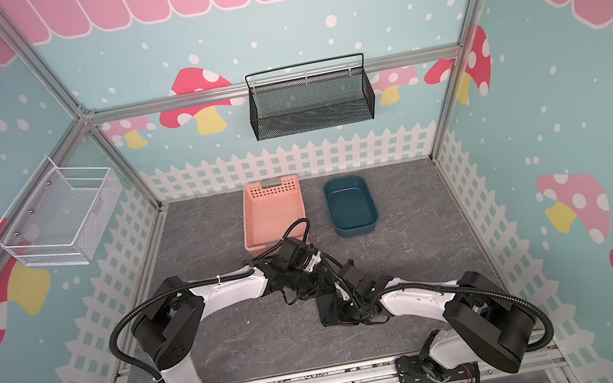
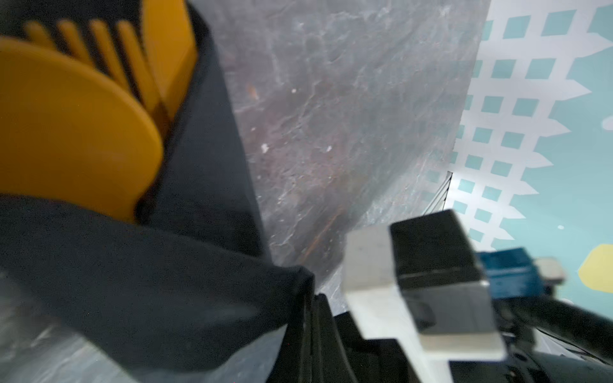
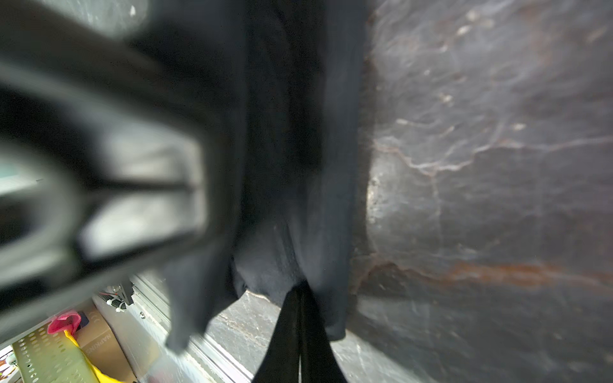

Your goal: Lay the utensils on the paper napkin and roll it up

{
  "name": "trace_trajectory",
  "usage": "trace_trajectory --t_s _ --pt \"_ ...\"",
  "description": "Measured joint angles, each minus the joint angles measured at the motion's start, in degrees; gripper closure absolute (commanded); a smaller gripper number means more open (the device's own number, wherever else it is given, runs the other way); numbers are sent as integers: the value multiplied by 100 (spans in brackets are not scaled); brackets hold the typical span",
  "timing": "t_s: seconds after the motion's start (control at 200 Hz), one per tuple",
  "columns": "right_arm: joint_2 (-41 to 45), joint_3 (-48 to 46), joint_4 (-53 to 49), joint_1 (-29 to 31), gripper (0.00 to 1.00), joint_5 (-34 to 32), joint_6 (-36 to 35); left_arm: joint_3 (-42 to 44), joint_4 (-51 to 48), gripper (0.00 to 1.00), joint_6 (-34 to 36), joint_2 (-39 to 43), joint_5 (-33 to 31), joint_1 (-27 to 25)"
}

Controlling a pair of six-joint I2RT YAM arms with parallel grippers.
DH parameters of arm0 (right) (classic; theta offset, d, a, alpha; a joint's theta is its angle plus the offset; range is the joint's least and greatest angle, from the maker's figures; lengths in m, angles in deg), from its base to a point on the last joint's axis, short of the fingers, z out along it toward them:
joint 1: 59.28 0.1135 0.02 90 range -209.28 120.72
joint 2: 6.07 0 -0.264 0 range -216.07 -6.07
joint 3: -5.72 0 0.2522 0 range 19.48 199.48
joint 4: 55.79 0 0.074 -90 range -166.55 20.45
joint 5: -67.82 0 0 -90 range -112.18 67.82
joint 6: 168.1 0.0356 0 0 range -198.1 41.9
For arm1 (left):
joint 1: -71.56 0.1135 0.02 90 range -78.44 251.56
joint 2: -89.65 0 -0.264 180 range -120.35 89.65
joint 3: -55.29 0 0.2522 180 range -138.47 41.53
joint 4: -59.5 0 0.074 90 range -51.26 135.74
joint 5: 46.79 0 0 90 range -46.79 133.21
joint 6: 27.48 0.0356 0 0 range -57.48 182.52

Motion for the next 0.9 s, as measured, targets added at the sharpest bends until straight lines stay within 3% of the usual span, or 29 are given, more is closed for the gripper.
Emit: trace_trajectory --t_s 0.475,0.901 --pt "70 -68 66 -4 93 -68 50 -509 -122 100 -4 -741 101 -111" --pt "367 -422 428 0 94 -101 138 -505 424 100 -295 -1008 98 -151"
